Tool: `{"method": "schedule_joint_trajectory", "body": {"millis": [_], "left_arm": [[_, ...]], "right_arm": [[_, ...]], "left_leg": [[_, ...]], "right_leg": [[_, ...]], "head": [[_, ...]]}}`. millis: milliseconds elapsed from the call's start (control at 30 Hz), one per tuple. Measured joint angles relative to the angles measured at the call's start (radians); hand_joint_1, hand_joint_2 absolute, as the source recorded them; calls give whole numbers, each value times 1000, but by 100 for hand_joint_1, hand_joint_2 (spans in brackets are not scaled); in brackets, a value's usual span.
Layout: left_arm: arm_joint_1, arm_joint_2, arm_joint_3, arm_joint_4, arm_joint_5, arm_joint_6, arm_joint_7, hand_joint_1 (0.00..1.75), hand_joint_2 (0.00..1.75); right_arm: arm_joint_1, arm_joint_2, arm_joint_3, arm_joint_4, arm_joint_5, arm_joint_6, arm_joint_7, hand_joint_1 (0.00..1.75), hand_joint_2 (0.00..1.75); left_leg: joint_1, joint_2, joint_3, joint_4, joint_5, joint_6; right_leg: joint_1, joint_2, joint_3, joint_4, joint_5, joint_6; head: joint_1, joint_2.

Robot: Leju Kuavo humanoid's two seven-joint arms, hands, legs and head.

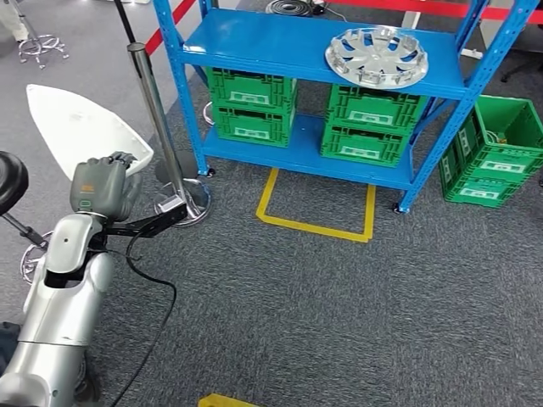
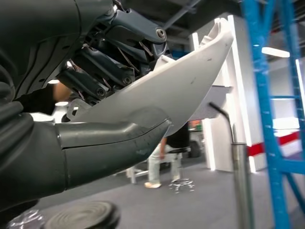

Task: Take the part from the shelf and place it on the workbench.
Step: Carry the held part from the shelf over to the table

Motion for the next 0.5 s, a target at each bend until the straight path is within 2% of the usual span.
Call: {"method": "schedule_joint_trajectory", "body": {"millis": [67, 100, 133, 167, 200, 233, 300, 333, 367, 400, 433, 500], "left_arm": [[2, 2, 4, -3, 0, 0, -1, 175, 175], [5, 3, 5, -3, 0, 0, -1, 175, 175], [8, 4, 6, -3, 0, -1, -1, 175, 175], [12, 5, 8, -3, 0, -1, -1, 175, 175], [15, 7, 11, -3, 0, -1, -1, 175, 175], [17, 9, 14, -3, 0, -1, -1, 175, 175], [17, 11, 19, -3, 0, -1, -1, 175, 175], [16, 14, 21, -4, 0, -2, -1, 175, 175], [16, 18, 22, -4, 0, -2, -1, 175, 175], [18, 23, 25, -5, 0, -2, -2, 175, 175], [20, 27, 27, -6, 0, -3, -2, 175, 175], [22, 32, 29, -8, 0, -3, -4, 175, 175]], "right_arm": [[-6, -2, 0, 0, 5, 1, -1, 0, 0], [-8, -3, 0, 0, 6, 1, -2, 0, 0], [-10, -3, 0, 0, 6, 2, -2, 0, 0], [-11, -3, 0, 0, 6, 4, -1, 0, 0], [-10, -4, 0, 0, 6, 8, 0, 0, 0], [-6, -5, 0, 0, 6, 13, 2, 0, 0], [4, -10, 0, 0, 3, 20, 1, 0, 0], [8, -11, 0, 0, 1, 23, 0, 0, 0], [10, -12, 0, 0, 0, 24, -1, 0, 0], [11, -12, -1, -1, -2, 26, -2, 0, 0], [11, -12, -1, -2, -2, 27, -3, 0, 0], [14, -13, -1, -3, -2, 28, -4, 0, 0]], "left_leg": [[1, -16, -8, -1, 7, 10], [-1, -25, -12, 0, 9, 13], [-2, -36, -15, 0, 11, 14], [-3, -49, -17, 1, 14, 13], [-4, -63, -18, 2, 16, 12], [-5, -77, -19, 4, 17, 10], [-6, -100, -27, 10, 21, 4], [-6, -110, -36, 14, 25, -2], [-4, -121, -47, 17, 31, -9], [-1, -133, -55, 19, 36, -16], [0, -135, -62, 21, 38, -22], [-2, -99, -79, 53, 17, -33]], "right_leg": [[0, 43, -44, 120, -73, 3], [0, 51, -64, 184, -103, 3], [1, 55, -73, 225, -118, 2], [2, 57, -65, 230, -112, 1], [3, 62, -41, 195, -89, -3], [2, 77, -6, 133, -55, -7], [-2, 135, 50, 14, -12, -14], [-3, 156, 65, -19, -9, -15], [-3, 165, 69, -32, -15, -17], [-3, 154, 72, -39, -17, -18], [-3, 141, 74, -42, -16, -22], [-6, 114, 77, -47, -11, -30]], "head": [[3, 0], [3, 0], [3, 0], [4, 0], [4, 0], [4, 0], [5, 0], [5, 0], [6, 0], [6, 0], [7, 0], [2, 0]]}}
